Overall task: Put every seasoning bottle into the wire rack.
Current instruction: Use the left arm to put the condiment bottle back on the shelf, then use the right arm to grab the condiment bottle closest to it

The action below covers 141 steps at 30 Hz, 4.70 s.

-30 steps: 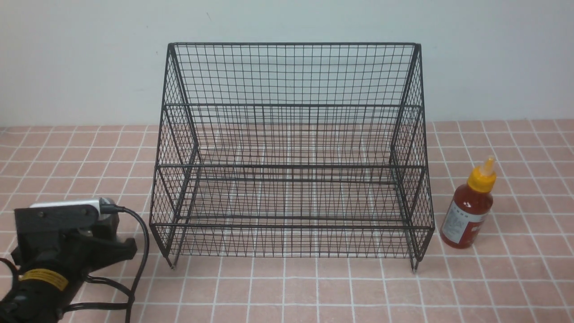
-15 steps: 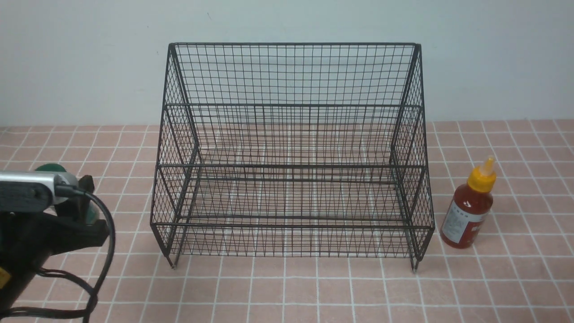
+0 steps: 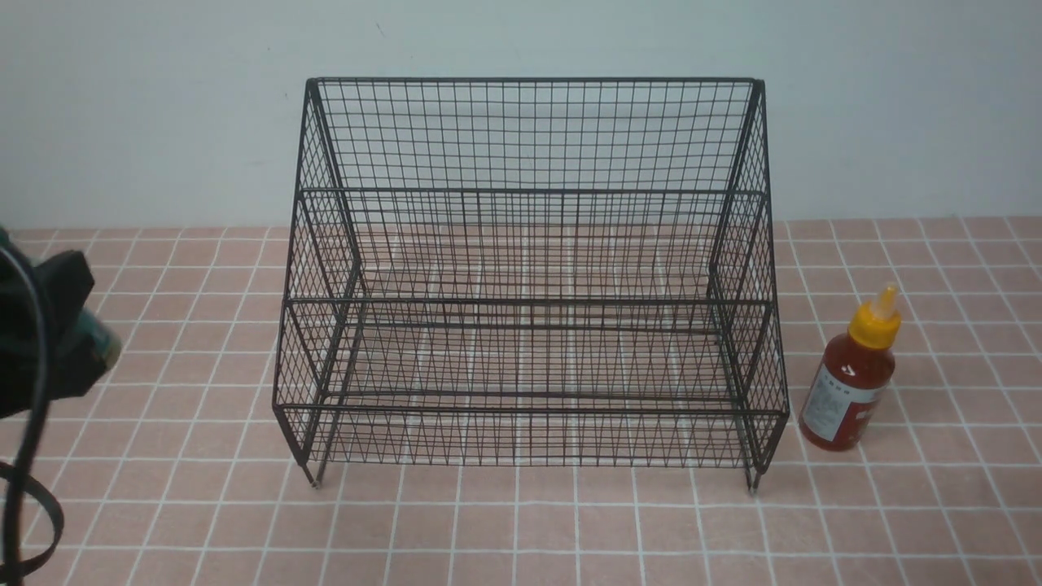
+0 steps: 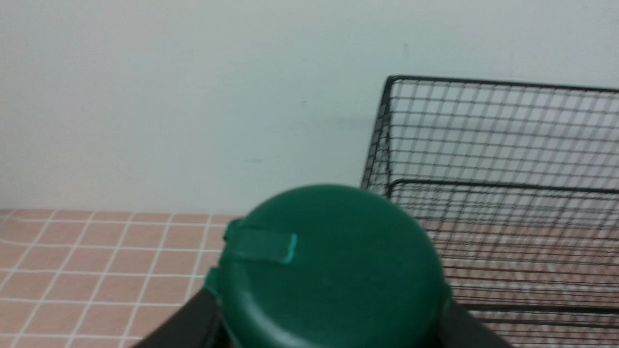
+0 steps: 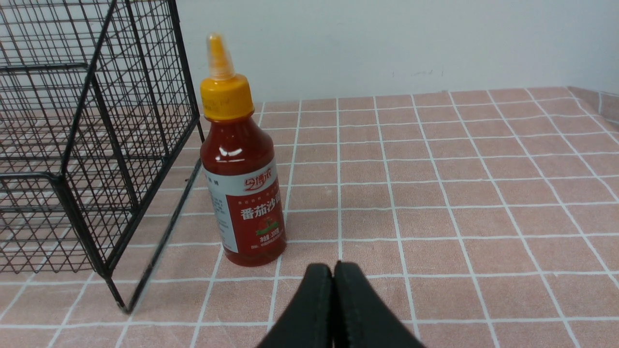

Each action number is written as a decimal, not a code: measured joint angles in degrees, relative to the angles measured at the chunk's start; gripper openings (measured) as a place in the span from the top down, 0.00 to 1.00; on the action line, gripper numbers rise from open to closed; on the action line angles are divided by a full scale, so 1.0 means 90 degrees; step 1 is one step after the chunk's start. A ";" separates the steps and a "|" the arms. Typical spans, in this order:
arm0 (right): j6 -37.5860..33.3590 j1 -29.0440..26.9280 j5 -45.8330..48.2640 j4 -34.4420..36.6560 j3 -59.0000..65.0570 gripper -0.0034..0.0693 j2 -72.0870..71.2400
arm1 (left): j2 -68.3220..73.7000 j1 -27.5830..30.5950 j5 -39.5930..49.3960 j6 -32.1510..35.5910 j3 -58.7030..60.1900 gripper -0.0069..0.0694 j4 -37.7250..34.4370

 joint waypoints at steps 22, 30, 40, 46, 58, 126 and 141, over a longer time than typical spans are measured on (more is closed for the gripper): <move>0.0015 0.0000 0.0000 0.0000 0.0000 0.97 0.0000 | 0.2715 -0.2216 -0.1169 0.0150 -0.0986 0.49 0.0501; 0.0015 0.0000 0.0000 0.0000 0.0000 0.97 0.0000 | 0.3774 -0.2223 -0.1944 0.0151 -0.0986 0.49 0.0515; 0.0018 0.0000 0.0000 0.0000 0.0000 0.97 0.0000 | 0.4793 -0.2223 -0.2432 0.0658 -0.0986 0.49 0.0527; 0.0018 0.0000 0.0000 0.0000 0.0000 0.97 0.0000 | 0.5193 -0.2223 -0.2620 0.0737 -0.0998 0.49 0.0521; 0.0018 0.0000 0.0000 -0.0006 0.0000 0.97 0.0000 | 0.5959 -0.2236 -0.2811 0.0672 -0.1037 0.49 0.0472; 0.0018 0.0000 0.0000 -0.0006 0.0000 0.97 0.0000 | -0.1178 -0.2249 0.0752 0.0463 -0.1030 0.92 -0.0313; 0.0018 0.0000 0.0000 -0.0006 0.0000 0.97 0.0000 | -0.1370 -0.2249 0.1131 0.0463 -0.1030 0.92 -0.0308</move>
